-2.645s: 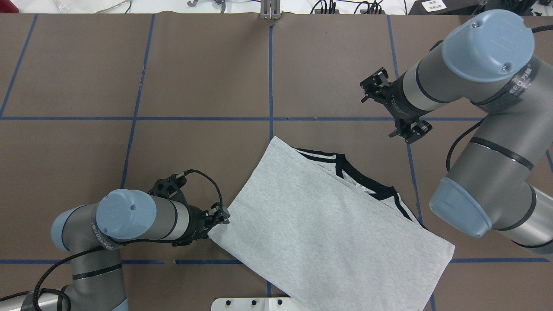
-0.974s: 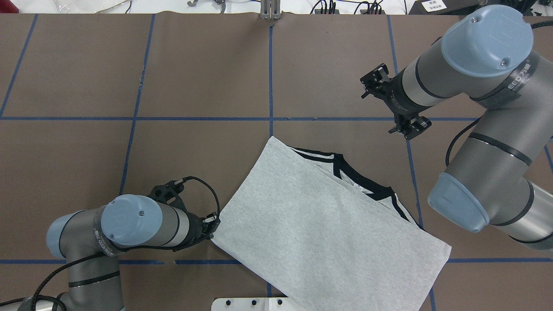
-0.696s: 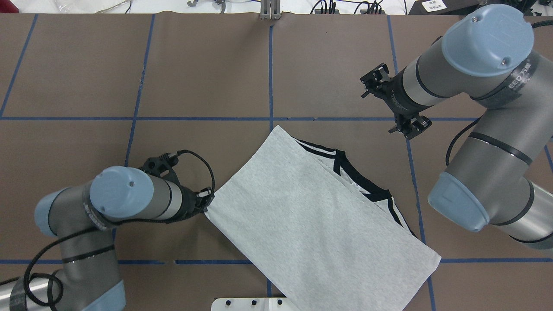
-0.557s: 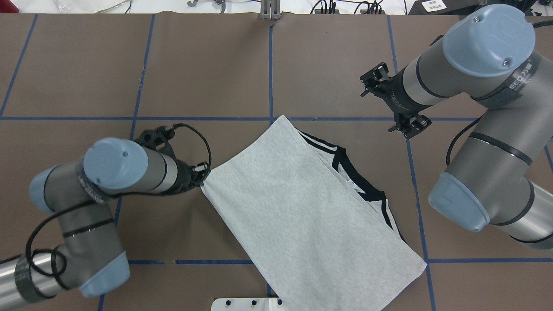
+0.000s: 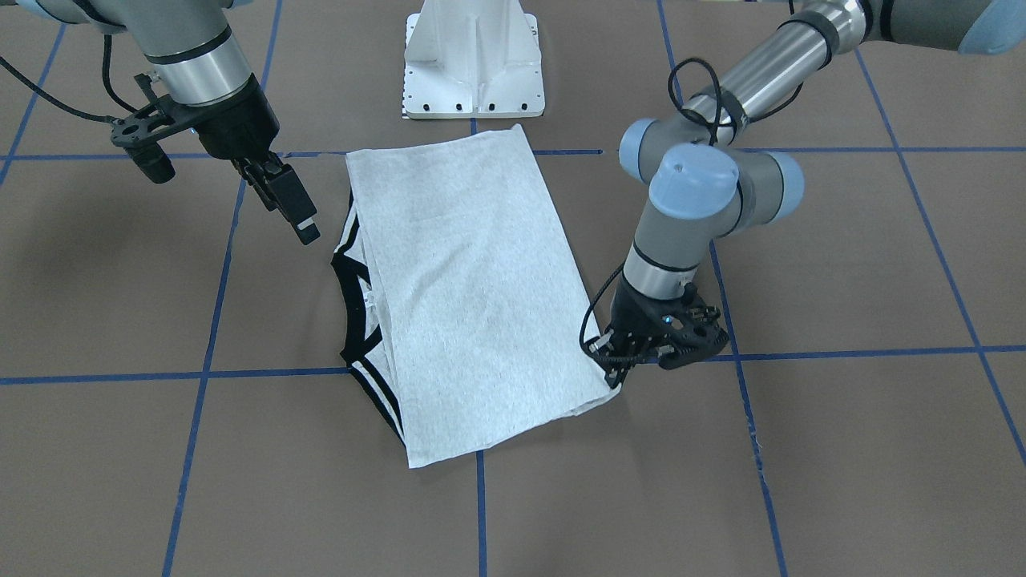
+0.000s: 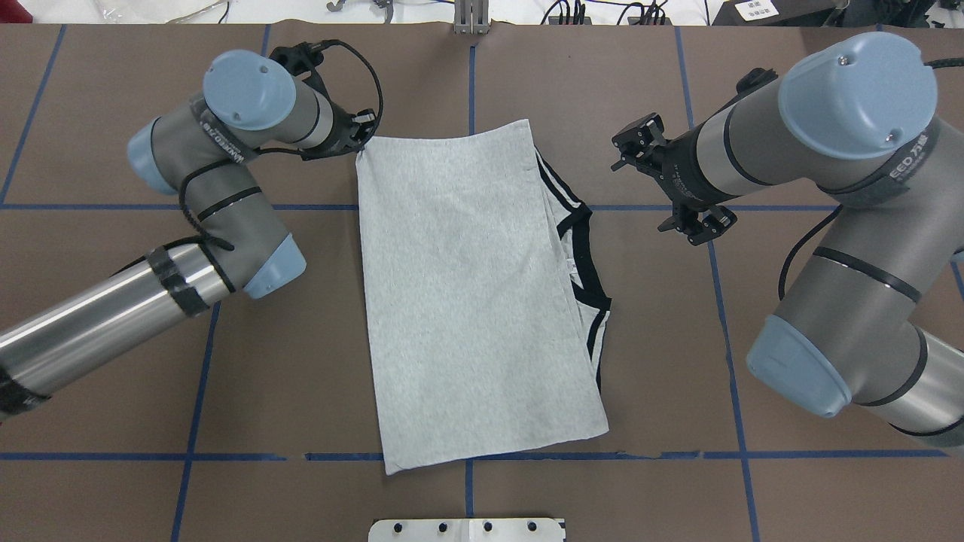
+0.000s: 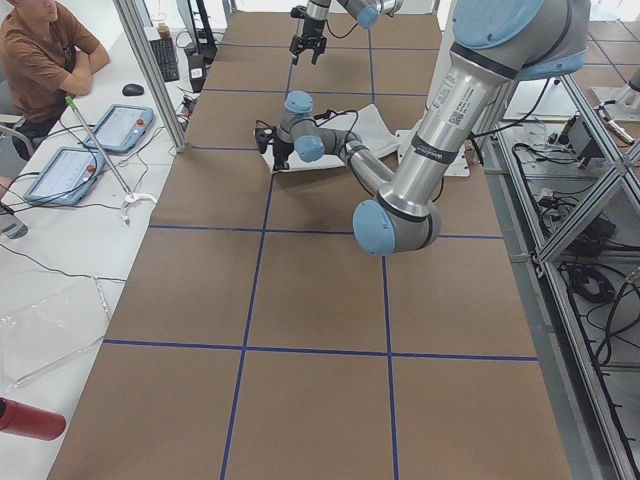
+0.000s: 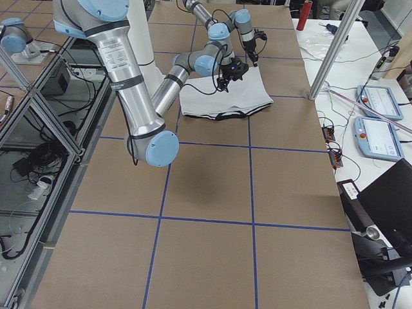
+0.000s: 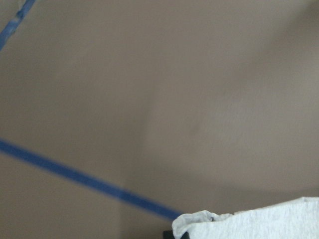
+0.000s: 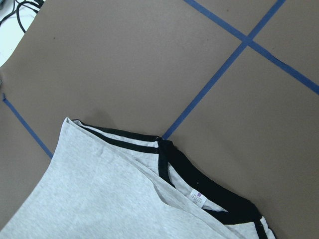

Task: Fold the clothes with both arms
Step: 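Move the right gripper to the striped edge nearest the robot while the left gripper withdraws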

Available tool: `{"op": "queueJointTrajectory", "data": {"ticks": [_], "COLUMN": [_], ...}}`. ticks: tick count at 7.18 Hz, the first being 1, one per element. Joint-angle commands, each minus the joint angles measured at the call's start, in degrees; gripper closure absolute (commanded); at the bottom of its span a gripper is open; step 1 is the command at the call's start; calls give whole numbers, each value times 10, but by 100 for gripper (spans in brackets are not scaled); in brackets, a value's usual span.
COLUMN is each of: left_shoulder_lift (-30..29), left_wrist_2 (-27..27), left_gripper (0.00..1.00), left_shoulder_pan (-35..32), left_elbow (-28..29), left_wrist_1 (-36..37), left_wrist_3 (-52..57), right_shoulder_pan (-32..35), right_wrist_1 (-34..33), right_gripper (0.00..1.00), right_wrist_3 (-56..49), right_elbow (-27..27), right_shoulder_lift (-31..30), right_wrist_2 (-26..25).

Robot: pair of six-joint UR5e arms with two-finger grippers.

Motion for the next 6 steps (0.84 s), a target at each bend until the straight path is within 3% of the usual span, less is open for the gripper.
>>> {"op": "queueJointTrajectory", "data": {"ticks": [1,2,3,4,6], "left_shoulder_lift": [-51,-50,-44,5,68], "left_wrist_2": [12,9,5,-16,-43], "left_gripper": [61,41,39,39,39], "left_shoulder_pan": [-17,-18,-20,-21,-21], "left_elbow": [107,100,61,-6,-85], "left_wrist_1": [-86,-90,-83,-80,-81], "left_wrist_3": [6,16,15,13,10], "right_shoulder_pan": [-19,-39,-63,-96,-179], "right_wrist_1": [2,1,0,-4,-5], "right_gripper": [0,0,0,0,0], "right_wrist_3": [-2,-2,-3,-2,3], "right_elbow": [-2,-2,-2,-8,-35], "right_shoulder_lift": [6,6,4,7,10], "right_wrist_2": [-1,-1,-2,-2,-53]}}
